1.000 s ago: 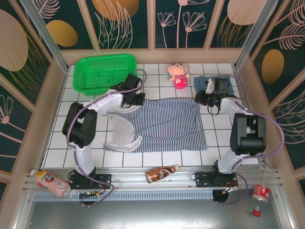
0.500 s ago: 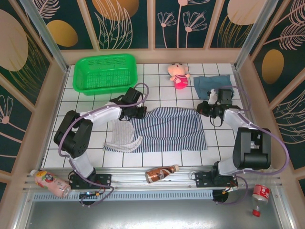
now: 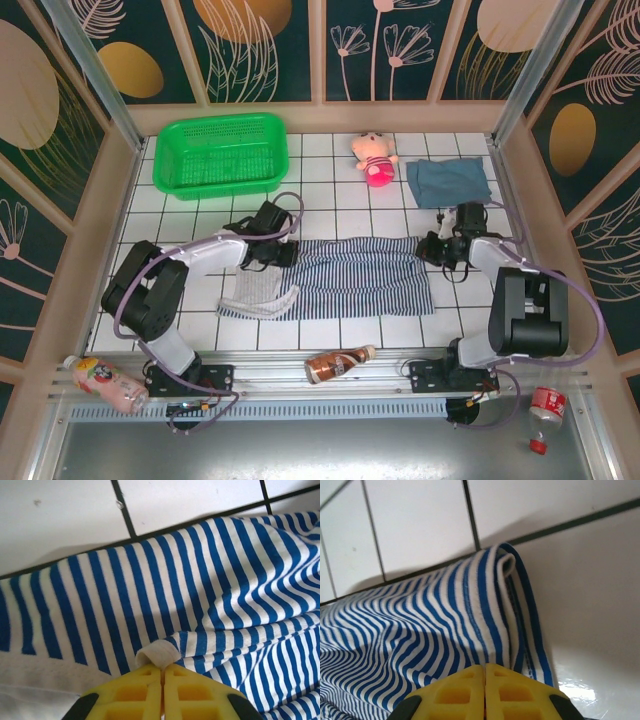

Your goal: Fold and stack the tank tops

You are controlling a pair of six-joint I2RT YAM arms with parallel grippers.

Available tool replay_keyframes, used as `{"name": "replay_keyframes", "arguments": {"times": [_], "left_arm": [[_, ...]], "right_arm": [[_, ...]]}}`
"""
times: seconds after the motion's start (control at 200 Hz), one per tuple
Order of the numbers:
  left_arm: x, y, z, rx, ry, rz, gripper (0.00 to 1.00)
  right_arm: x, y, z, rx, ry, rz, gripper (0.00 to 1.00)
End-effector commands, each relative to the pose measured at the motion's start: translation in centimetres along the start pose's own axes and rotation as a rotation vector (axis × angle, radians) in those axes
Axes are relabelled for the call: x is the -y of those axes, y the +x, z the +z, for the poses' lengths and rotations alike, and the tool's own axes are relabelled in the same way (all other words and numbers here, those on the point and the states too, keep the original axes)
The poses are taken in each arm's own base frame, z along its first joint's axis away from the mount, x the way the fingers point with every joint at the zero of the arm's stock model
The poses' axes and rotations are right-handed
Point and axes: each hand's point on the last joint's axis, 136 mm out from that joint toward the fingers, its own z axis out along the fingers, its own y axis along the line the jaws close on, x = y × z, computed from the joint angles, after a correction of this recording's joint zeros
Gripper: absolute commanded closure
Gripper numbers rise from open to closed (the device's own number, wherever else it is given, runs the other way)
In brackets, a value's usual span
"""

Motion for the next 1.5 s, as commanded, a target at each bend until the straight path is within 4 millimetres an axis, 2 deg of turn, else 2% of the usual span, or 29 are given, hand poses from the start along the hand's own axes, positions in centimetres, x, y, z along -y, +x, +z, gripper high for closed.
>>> {"name": "replay_keyframes", "arguments": {"times": [0.0,0.135,0.205,0.3,0.315,0.395,0.51,0.63,0.645,0.765,0.836,0.896,1.026,1.146,1.321,1.496], "left_arm": [[1.3,0.9,0.7,-0.033,0.046,0.001,0.88],[0.9,1.5,0.7,-0.058,0.028,0.011,0.83],[0.6,1.9,0.3,-0.083,0.010,0.029,0.77],[0.2,2.5,-0.5,-0.114,-0.019,0.047,0.59],[0.6,1.5,-0.9,-0.095,-0.018,0.052,0.57],[0.7,0.6,-1.9,-0.099,-0.041,0.056,0.53],[0.8,-1.2,-3.3,-0.106,-0.067,0.041,0.49],[2.0,-3.5,-4.4,-0.074,-0.030,-0.017,0.47],[1.8,-3.3,-3.7,-0.093,-0.032,-0.030,0.47],[1.2,-4.0,-2.4,-0.096,-0.049,-0.098,0.47],[0.0,-2.7,-0.8,-0.147,-0.079,-0.135,0.48],[-1.7,-1.5,0.3,-0.181,-0.123,-0.158,0.50],[-5.7,-1.0,0.3,-0.149,-0.205,-0.213,0.53],[-7.0,-0.9,0.0,-0.148,-0.241,-0.196,0.53],[-9.2,-0.8,-0.4,-0.151,-0.293,-0.190,0.53],[-9.4,-3.4,-2.4,-0.080,-0.302,-0.185,0.53]], "right_arm": [[1.5,0.4,0.5,-0.023,0.058,0.035,0.92],[1.8,-0.1,0.2,-0.015,0.087,0.028,0.89],[1.9,-0.3,-0.4,-0.010,0.113,0.036,0.83],[1.8,-1.1,-1.6,0.021,0.148,0.036,0.79],[1.8,-1.3,-1.8,0.026,0.155,0.036,0.78],[1.2,-2.6,-3.2,0.067,0.169,0.019,0.69],[-1.1,-4.3,-4.4,0.118,0.099,0.005,0.67],[-3.6,-4.0,-3.5,0.092,0.011,0.000,0.65],[-3.8,-3.9,-3.2,0.087,0.009,-0.005,0.65],[-4.5,-2.4,-0.9,0.040,-0.033,0.021,0.65],[-3.9,-1.4,0.4,0.015,-0.023,0.033,0.65],[-2.8,-0.3,1.6,-0.023,0.020,0.031,0.65],[-0.4,1.5,2.7,-0.062,0.097,0.051,0.65],[1.0,2.7,3.1,-0.082,0.143,0.067,0.65],[1.4,3.1,3.0,-0.079,0.157,0.074,0.64],[2.2,3.8,3.3,-0.097,0.174,0.080,0.64]]}}
